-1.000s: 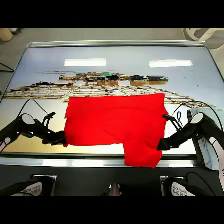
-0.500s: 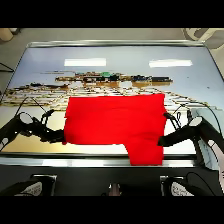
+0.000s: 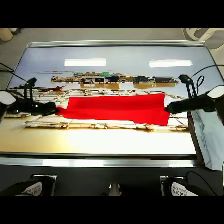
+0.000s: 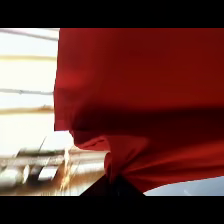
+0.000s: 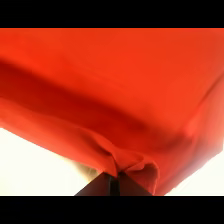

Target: Fold the shirts.

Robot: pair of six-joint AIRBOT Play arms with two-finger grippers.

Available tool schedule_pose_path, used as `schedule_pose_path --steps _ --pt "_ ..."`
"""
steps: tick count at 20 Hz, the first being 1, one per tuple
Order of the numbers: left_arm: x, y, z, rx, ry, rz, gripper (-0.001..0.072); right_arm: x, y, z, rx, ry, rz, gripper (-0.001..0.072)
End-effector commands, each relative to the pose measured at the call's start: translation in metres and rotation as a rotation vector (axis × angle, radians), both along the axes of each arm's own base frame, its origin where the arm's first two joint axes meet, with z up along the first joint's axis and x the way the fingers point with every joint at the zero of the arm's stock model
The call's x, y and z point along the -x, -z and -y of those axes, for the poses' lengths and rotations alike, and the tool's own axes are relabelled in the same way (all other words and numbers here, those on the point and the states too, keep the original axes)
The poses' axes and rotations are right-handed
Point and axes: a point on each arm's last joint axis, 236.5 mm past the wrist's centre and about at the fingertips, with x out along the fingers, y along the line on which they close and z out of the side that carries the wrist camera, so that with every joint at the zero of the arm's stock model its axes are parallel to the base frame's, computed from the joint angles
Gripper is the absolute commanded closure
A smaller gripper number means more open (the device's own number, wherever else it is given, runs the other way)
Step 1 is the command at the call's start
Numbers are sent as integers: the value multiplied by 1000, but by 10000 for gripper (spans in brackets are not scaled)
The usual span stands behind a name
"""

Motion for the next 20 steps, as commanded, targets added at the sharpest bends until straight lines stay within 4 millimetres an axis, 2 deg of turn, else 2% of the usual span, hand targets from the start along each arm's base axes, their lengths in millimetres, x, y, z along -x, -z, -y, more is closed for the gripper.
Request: schedule_pose_path --steps 1,4,7,9,10,11,12,13,15,16,18,20 --pt "-60 5 1 34 -40 29 685 -68 -1 -8 11 29 112 692" --pt "-89 34 3 66 -51 -51 683 -100 33 -6 -15 122 67 691" --pt "-102 62 12 98 -45 -105 682 -102 67 -4 -27 151 -1 690" --pt "-100 82 19 123 -46 -155 681 -101 84 -8 -49 163 -40 686" --pt "-98 87 23 138 -45 -173 649 -104 85 -7 -56 175 -36 616" --pt "-99 86 21 144 -51 -172 408 -106 81 -3 -54 174 -25 352" --pt "-99 80 16 144 -54 -168 185 -104 74 1 -49 138 -21 23" --pt "-101 71 8 149 -61 -160 129 -99 68 9 -32 77 -21 5" --pt "-106 42 -10 152 -75 -121 132 -75 76 46 19 79 -109 0" --pt "-109 26 -16 149 -84 -84 132 -61 84 57 4 103 -176 0" --pt "-115 -9 -21 134 -94 12 132 -35 102 56 -48 77 -303 0" --pt "-114 -41 -13 125 -78 90 133 -28 118 41 -99 57 -364 -1"
